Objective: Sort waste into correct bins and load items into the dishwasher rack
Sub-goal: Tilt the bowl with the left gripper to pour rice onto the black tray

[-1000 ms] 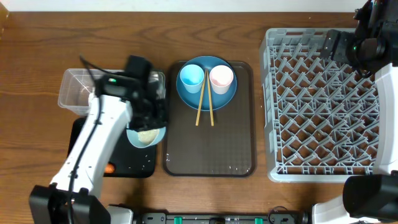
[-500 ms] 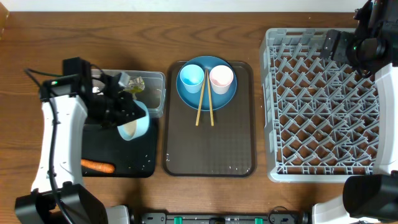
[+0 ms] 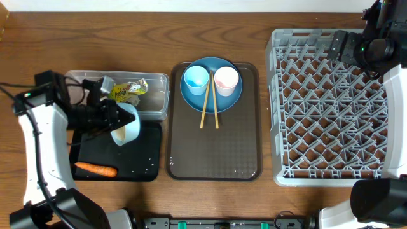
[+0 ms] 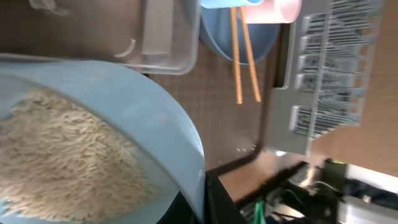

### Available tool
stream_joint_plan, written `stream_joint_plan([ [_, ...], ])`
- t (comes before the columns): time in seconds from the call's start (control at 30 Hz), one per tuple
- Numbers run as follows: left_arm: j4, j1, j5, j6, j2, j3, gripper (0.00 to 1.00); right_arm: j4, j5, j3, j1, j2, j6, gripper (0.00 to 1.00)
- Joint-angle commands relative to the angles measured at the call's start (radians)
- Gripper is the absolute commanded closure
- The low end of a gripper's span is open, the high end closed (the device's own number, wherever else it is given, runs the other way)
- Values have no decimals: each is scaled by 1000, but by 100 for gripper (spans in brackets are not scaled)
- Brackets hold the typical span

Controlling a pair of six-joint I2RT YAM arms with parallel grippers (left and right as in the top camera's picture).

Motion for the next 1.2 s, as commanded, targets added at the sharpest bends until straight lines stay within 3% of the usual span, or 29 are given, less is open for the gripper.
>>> stream_joint_plan([
  [0.0,-33,77,123,140,-20,-28,94,2,-1,17,-3,-2,7,1],
  [0.3,-24,311,346,256,-19,-177,94,2,-1,17,-3,-2,7,1],
  [0.57,11,469,453,305,-19,-350,94,2,-1,17,-3,-2,7,1],
  [0.8,28,495,529,307,-19,-384,94,2,-1,17,-3,-2,7,1],
  [1.0,28,495,676,307,-19,-384,94,2,-1,17,-3,-2,7,1],
  [1.17,24,495,695,299,-19,-384,94,2,-1,17,-3,-2,7,1],
])
